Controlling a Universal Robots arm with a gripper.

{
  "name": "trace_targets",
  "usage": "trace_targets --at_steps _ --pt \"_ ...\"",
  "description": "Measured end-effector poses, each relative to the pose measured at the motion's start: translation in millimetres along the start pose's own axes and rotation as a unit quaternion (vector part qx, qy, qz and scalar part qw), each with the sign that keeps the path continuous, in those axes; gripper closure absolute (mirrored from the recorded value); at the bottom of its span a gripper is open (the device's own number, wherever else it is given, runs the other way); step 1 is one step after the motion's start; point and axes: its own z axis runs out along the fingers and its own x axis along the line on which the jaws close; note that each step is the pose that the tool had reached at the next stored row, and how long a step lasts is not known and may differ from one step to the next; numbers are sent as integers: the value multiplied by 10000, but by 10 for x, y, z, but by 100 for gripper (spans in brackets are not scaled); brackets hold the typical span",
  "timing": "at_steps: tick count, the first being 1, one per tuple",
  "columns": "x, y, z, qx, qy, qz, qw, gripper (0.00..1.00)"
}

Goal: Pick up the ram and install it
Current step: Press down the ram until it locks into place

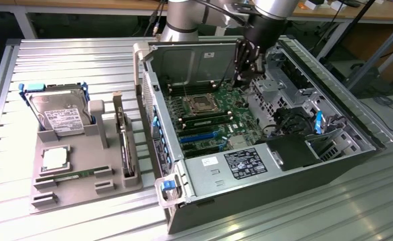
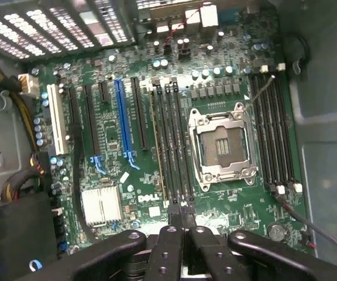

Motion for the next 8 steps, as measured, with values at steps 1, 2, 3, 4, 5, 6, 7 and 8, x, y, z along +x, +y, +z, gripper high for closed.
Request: trace_targets --at_steps 1,2,3,4,5,6,7,8 --pt "0 0 0 -5 -9 133 9999 89" --pt "0 0 0 -9 -17 240 9997 89" --pt "0 0 0 -12 -23 319 9995 89" --pt "0 0 0 -14 -28 396 9992 89" --pt "0 0 0 -17 -34 479 9988 89" --pt "0 0 0 -20 -39 545 9985 89" --pt "0 0 0 -23 -45 627 9980 89" --pt "0 0 0 -25 -49 680 9977 89"
